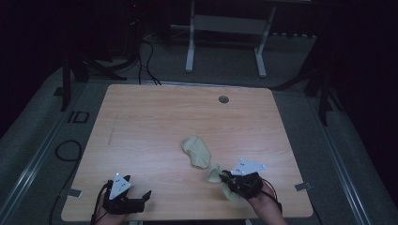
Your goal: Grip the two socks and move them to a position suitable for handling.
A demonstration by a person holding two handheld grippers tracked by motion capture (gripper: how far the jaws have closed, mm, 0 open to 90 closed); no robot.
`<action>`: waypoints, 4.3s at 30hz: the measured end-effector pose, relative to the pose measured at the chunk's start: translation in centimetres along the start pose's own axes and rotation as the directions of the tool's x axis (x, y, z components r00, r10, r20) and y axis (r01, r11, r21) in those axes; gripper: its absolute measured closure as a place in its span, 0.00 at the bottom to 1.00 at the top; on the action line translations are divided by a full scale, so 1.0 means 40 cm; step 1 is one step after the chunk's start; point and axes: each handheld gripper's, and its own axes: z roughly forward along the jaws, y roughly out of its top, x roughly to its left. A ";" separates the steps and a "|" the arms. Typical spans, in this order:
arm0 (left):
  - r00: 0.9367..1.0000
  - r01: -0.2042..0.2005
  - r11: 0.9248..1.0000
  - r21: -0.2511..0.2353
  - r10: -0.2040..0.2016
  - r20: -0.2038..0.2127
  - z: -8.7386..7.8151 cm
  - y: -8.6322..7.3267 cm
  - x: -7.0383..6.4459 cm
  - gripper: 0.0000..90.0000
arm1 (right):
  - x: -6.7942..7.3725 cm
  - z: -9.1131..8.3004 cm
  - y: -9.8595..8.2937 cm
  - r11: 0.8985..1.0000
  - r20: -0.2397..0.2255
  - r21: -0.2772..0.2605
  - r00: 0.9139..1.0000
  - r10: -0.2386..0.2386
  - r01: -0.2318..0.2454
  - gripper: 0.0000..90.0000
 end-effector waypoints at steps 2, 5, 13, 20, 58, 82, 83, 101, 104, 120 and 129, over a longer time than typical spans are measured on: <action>1.000 -0.002 1.000 0.001 0.002 0.002 0.000 0.000 -0.002 0.04 | 0.010 0.016 -0.019 1.000 -0.010 0.009 1.000 0.003 -0.003 0.87; 1.000 -0.006 1.000 0.004 0.006 0.003 0.002 0.000 -0.003 0.04 | 0.020 0.047 -0.046 0.999 -0.018 0.050 1.000 0.000 0.001 0.87; 1.000 -0.001 1.000 0.013 0.001 0.008 0.006 -0.001 -0.003 0.04 | 0.041 0.101 -0.092 0.993 -0.014 0.110 0.999 -0.035 0.037 0.82; 1.000 -0.006 1.000 0.010 0.006 0.005 0.004 0.002 -0.010 0.04 | 0.050 0.100 -0.101 0.995 -0.019 0.099 1.000 -0.021 0.023 0.58; 0.914 -0.223 0.973 -0.061 0.231 0.334 0.071 0.138 -0.229 0.49 | 0.038 0.033 -0.052 1.000 -0.100 0.026 0.995 0.010 -0.008 0.41; 0.853 -0.417 0.905 0.081 0.359 0.378 0.237 0.168 -0.341 0.96 | 0.113 0.057 -0.117 0.989 -0.013 0.147 1.000 -0.022 0.024 0.81; 0.855 -0.411 0.908 0.079 0.353 0.379 0.237 0.167 -0.339 0.96 | 0.116 0.059 -0.115 0.988 -0.007 0.150 1.000 -0.030 0.031 0.85; 0.854 -0.412 0.908 0.074 0.357 0.380 0.239 0.166 -0.335 0.98 | 0.018 -0.054 -0.116 0.989 0.084 0.049 0.988 0.133 -0.137 0.94; 0.847 -0.430 0.900 0.075 0.374 0.378 0.238 0.168 -0.337 0.98 | -0.011 -0.067 -0.133 0.984 0.117 0.049 0.980 0.164 -0.170 0.93; 0.857 -0.414 0.907 0.078 0.360 0.368 0.245 0.172 -0.336 0.98 | -0.055 -0.066 -0.154 0.982 0.170 0.026 0.969 0.179 -0.186 0.90; 0.859 -0.415 0.906 0.083 0.360 0.364 0.258 0.183 -0.339 0.98 | -0.064 0.003 -0.184 0.976 0.176 0.118 0.972 0.159 -0.181 0.98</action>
